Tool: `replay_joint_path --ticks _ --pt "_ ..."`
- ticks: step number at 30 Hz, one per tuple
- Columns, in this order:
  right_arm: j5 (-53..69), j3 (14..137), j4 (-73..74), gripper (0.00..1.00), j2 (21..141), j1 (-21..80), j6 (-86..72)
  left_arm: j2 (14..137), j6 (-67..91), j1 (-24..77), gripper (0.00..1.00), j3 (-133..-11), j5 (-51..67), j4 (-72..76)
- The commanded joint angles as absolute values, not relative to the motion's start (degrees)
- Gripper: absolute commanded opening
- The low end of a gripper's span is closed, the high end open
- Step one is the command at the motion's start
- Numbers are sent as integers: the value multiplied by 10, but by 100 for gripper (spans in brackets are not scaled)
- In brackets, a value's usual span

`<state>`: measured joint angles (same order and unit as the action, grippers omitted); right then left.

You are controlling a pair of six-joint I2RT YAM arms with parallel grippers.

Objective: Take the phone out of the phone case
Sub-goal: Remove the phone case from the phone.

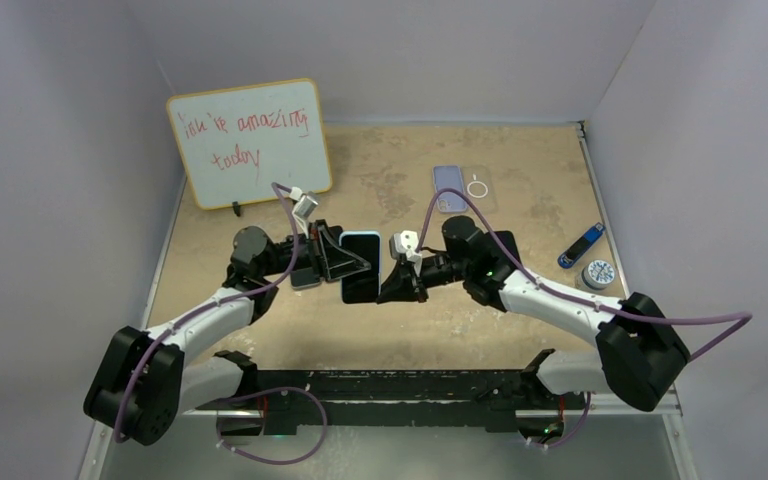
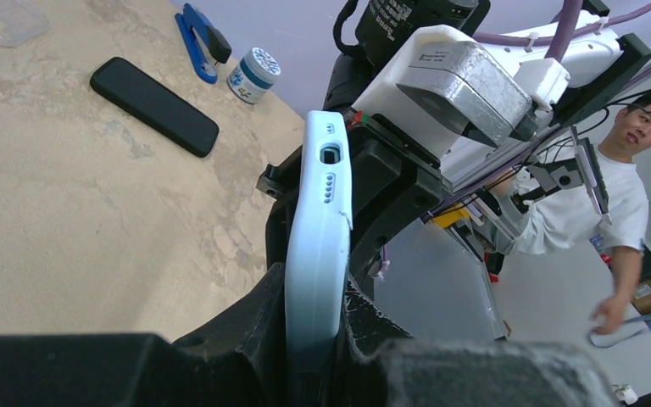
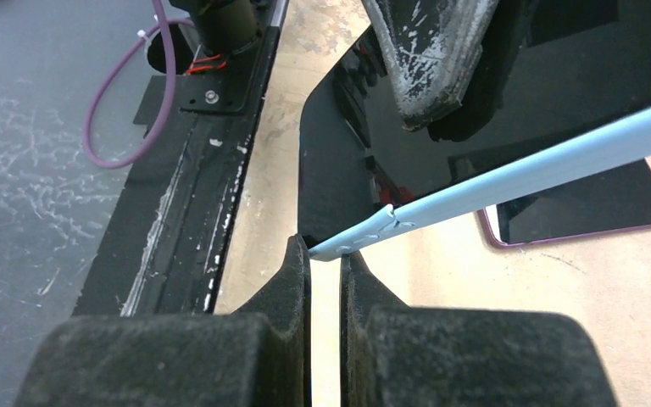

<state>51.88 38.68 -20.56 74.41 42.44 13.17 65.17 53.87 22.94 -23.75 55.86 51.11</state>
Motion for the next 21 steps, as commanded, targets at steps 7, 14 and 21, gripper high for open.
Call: replay_joint_path --ticks 7,14,21 --pt "403 393 -246 0 737 440 279 661 650 241 0 -275 549 545" --pt "383 406 -236 0 750 440 298 675 658 241 0 -275 553 554" --pt "363 406 -251 0 753 440 302 691 685 241 0 -268 558 593"
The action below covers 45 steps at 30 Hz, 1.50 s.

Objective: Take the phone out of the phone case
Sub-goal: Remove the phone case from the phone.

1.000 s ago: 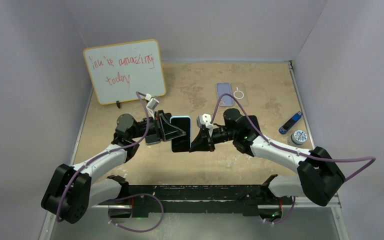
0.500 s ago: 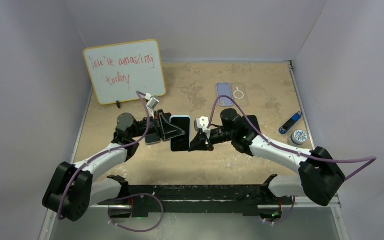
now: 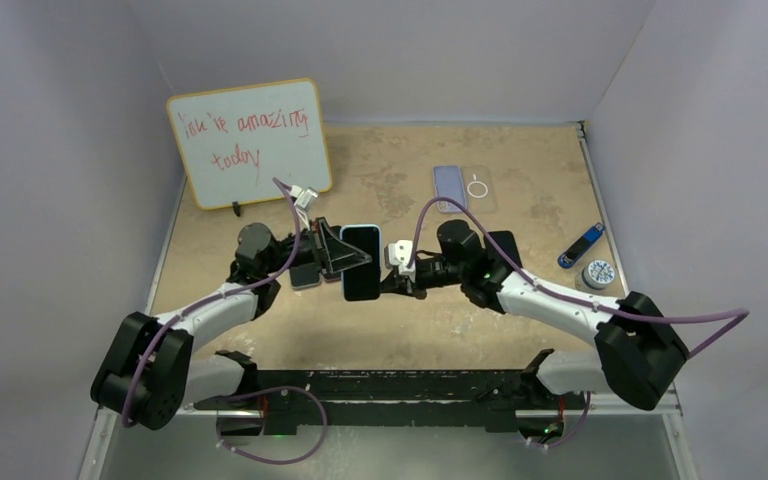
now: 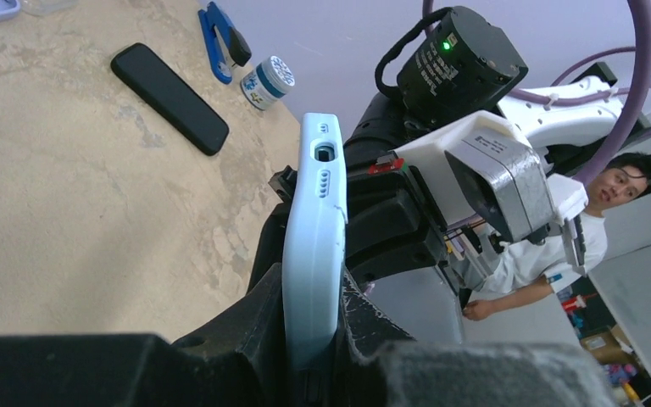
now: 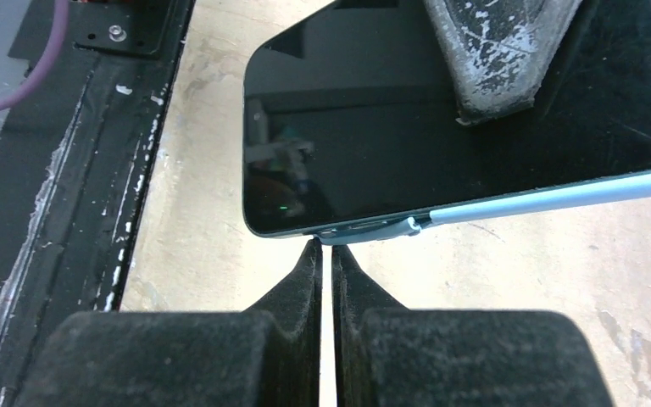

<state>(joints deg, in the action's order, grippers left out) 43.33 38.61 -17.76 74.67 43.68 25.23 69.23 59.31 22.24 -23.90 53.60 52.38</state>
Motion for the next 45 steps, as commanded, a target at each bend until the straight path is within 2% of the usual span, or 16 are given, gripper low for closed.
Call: replay_joint_path --ticks 1,8,14,21,24,27,33,38,45 --pt "362 407 -251 0 753 440 301 692 685 241 0 -268 557 592" --pt "389 383 -274 1 741 440 256 680 660 240 0 -268 545 583" --pt "388 351 -319 18 724 440 192 667 637 240 0 -272 535 563" --pt "311 319 -380 57 694 440 60 639 583 240 0 -266 459 462" --pt "271 319 -348 76 672 440 13 621 555 240 0 -265 400 401" --pt "241 334 -283 88 654 441 -34 607 540 240 0 -267 335 351" --pt "147 371 -195 95 640 455 -149 604 544 241 0 -260 218 308" --pt "83 408 -157 94 663 482 -214 612 560 249 0 -250 170 316" --pt "29 482 -97 90 731 537 -224 618 572 258 0 -247 137 329"
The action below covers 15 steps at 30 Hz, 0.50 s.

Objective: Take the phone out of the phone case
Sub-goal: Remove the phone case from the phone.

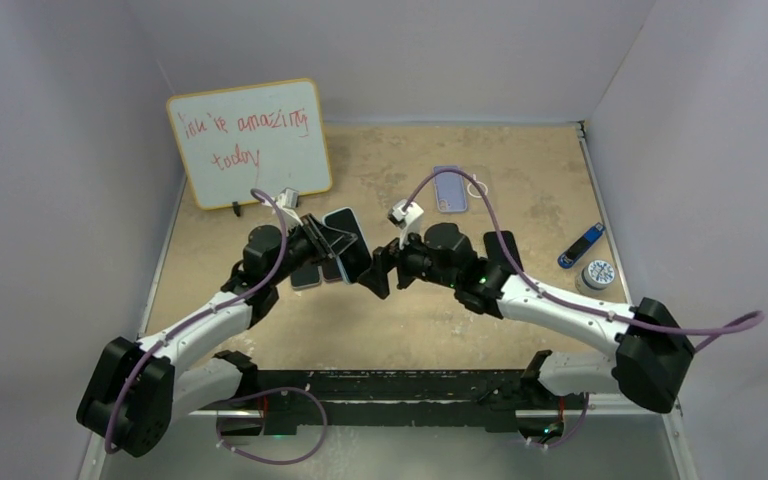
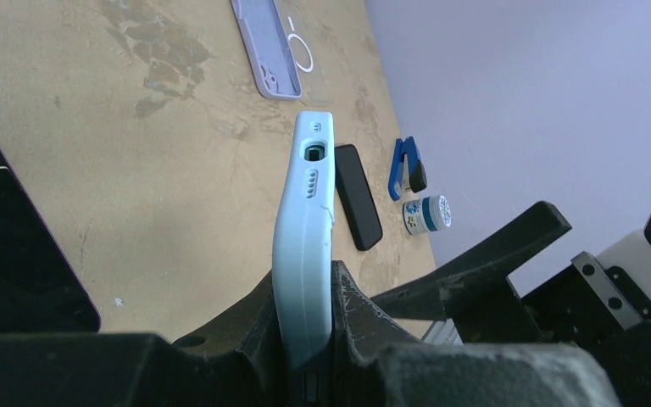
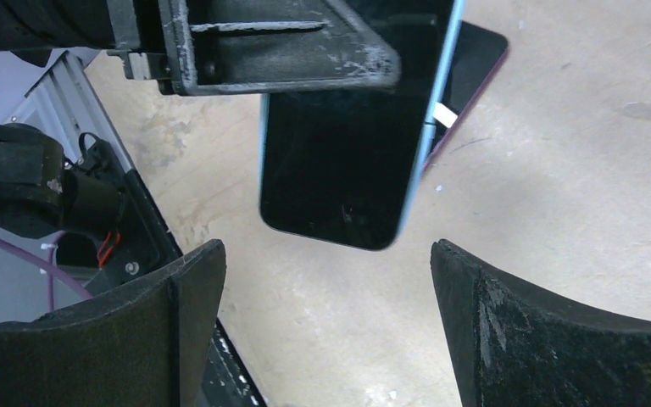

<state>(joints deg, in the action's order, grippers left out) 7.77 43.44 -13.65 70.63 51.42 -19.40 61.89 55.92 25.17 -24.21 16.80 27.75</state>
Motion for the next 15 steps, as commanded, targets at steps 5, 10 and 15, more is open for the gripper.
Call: replay_joint_path --ticks 5,10,15 --pt "-10 514 -84 90 766 552 -230 625 578 263 0 -248 141 341" --pt "-14 534 -79 90 793 552 -224 623 579 268 0 -247 139 341" --pt "-5 546 -80 92 814 553 -219 623 583 271 0 -247 141 343"
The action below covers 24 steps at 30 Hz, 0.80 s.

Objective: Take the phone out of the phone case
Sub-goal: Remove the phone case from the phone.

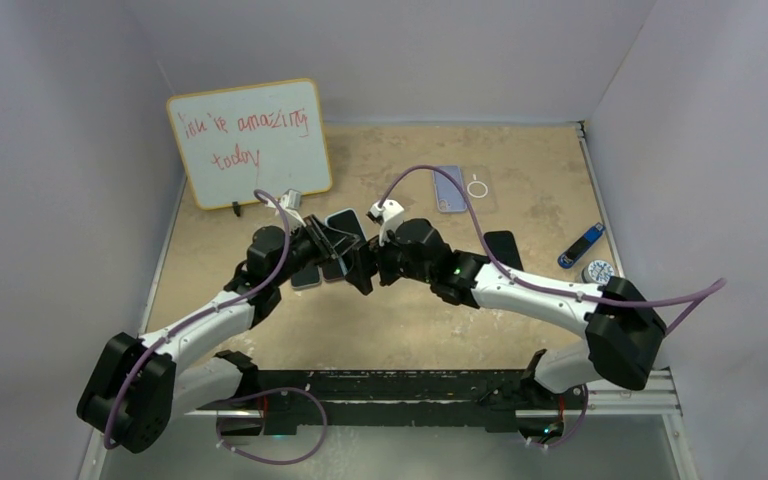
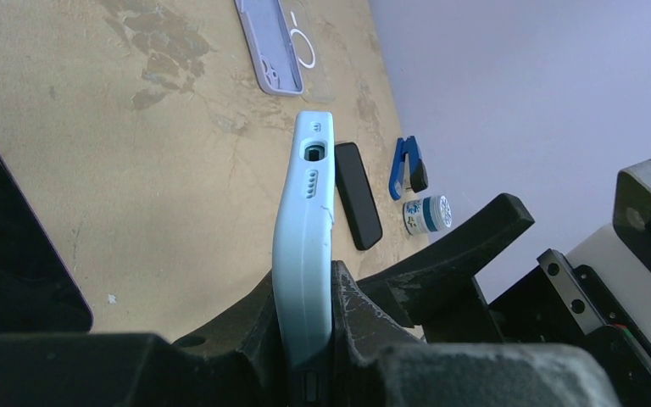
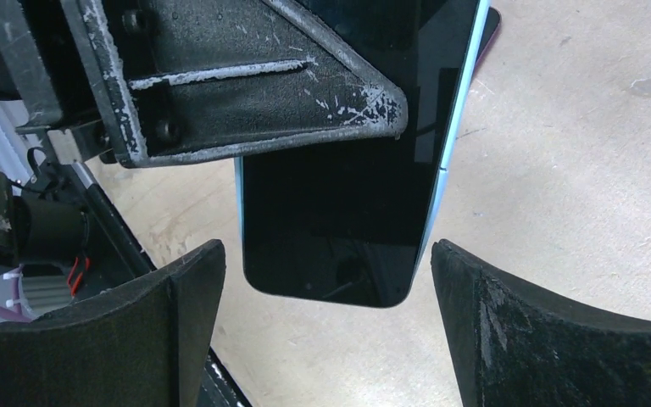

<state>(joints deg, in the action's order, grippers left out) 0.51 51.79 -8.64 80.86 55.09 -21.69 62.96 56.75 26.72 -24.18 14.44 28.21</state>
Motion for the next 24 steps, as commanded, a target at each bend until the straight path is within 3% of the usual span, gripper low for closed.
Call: replay_joint_path --ticks 1,5,13,24 --pt "-6 547 -80 92 816 552 -219 623 583 271 0 -247 140 343" --pt "-3 551 -79 89 823 553 -217 624 585 273 0 -247 136 342" --pt "-3 554 -84 73 839 553 -214 631 611 279 0 -244 142 363" --pt "-24 548 -116 77 865 552 -207 609 696 308 0 -215 119 419"
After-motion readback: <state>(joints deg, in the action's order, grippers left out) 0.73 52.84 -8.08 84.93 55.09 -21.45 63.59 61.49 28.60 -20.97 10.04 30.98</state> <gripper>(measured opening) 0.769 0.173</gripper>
